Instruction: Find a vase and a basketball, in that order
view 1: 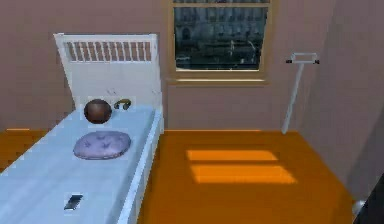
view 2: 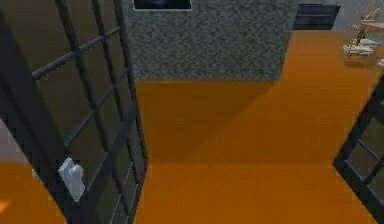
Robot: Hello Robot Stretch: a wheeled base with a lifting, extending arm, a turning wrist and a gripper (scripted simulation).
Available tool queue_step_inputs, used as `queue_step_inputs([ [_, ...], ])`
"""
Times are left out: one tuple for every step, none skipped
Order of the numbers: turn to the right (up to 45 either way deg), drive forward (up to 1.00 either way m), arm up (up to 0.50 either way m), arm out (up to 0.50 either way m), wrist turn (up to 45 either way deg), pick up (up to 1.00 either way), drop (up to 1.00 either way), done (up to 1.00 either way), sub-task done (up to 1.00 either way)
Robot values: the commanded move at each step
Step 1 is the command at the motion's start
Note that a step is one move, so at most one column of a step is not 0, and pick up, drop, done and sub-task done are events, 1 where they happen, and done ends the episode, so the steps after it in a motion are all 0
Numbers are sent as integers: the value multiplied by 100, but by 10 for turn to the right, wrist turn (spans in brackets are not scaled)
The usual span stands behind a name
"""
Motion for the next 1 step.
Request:
queue_step_inputs([
  [0, 100, 0, 0, 0, 0, 0, 0, 0],
])
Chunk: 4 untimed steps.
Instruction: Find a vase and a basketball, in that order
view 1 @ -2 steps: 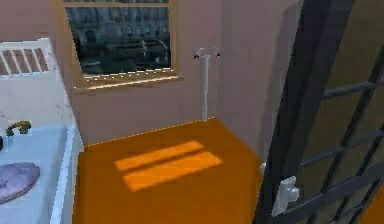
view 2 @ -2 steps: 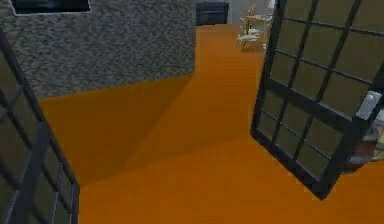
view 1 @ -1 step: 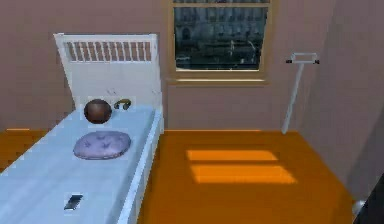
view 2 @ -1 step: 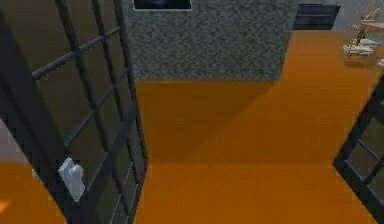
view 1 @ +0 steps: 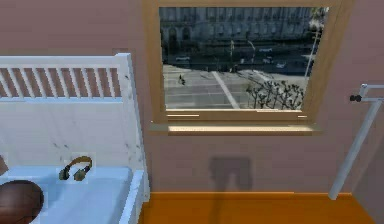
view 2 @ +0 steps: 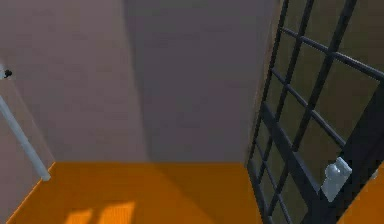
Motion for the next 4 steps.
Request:
queue_step_inputs([
  [-30, 0, 0, 0, 0, 0, 0, 0, 0],
  [0, 35, 0, 0, 0, 0, 0, 0, 0],
  [-450, 0, 0, 0, 0, 0, 0, 0, 0],
  [-180, 0, 0, 0, 0, 0, 0, 0, 0],
])
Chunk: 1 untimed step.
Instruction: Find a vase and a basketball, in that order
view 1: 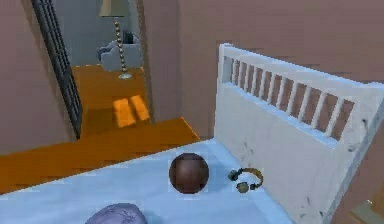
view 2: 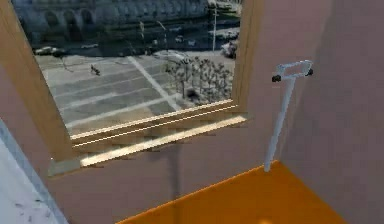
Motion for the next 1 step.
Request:
queue_step_inputs([
  [0, 0, 0, 0, 0, 0, 0, 100, 0],
])
